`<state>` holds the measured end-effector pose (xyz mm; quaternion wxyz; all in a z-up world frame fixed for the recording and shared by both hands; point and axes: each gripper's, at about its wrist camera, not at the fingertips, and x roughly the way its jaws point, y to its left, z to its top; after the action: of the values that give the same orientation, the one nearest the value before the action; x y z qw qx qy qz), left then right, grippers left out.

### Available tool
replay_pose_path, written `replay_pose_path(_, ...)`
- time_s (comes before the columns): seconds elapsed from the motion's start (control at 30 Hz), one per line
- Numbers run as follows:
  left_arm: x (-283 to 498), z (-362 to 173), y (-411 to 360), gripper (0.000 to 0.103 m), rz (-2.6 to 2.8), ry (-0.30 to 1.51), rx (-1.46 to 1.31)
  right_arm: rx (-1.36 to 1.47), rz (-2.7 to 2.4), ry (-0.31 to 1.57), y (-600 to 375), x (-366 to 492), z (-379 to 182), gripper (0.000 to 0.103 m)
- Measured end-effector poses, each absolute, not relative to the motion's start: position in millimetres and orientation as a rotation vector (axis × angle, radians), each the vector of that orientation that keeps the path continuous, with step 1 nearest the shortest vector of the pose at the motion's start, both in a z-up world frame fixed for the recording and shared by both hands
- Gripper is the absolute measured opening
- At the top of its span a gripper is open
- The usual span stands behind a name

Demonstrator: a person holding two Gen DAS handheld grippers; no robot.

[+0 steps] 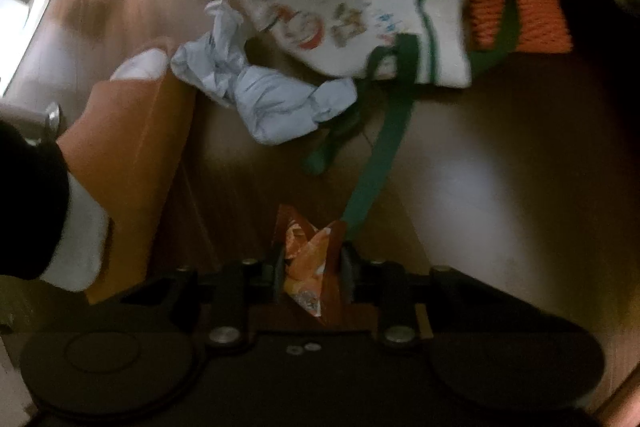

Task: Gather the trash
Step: 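Grasp the Merry Christmas gift bag with the left tool while the right tool grasps the orange wrapper, then lift the gift bag and wrapper over the wastebasket and open both tools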

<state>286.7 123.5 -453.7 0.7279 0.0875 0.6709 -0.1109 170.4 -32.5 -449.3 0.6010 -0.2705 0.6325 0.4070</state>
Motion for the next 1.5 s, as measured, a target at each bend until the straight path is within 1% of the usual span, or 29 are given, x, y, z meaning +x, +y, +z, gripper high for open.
replay_pose_path(0.2, 269.9, -408.6, 126.5, 0.009, -0.268, 1.434, 0.214, -0.55, 0.862, 1.444, -45.4, 178.9, -407.1, 0.027)
replay_pose_path(0.47, 254.6, -332.1, 127.4, 0.008, -0.26, 1.341, 0.267, -0.442, 0.77, 1.335, -60.7, 194.4, -329.4, 0.027)
replay_pose_path(0.77, 254.3, -213.0, 116.9, 0.008, -0.241, 1.125, 0.332, -0.274, 0.632, 1.169, -89.4, 208.0, -220.2, 0.027)
replay_pose_path(1.0, 242.0, -112.6, 100.0, 0.008, -0.192, 0.962, 0.316, -0.169, 0.534, 1.015, -122.0, 205.4, -124.6, 0.027)
replay_pose_path(1.2, 218.9, -32.9, 86.5, 0.009, -0.146, 0.812, 0.241, -0.141, 0.512, 0.863, -140.8, 184.6, -44.3, 0.027)
replay_pose_path(1.5, 181.6, 80.7, 52.1, 0.009, -0.111, 0.562, 0.265, -0.213, 0.45, 0.613, -163.1, 153.2, 58.9, 0.026)
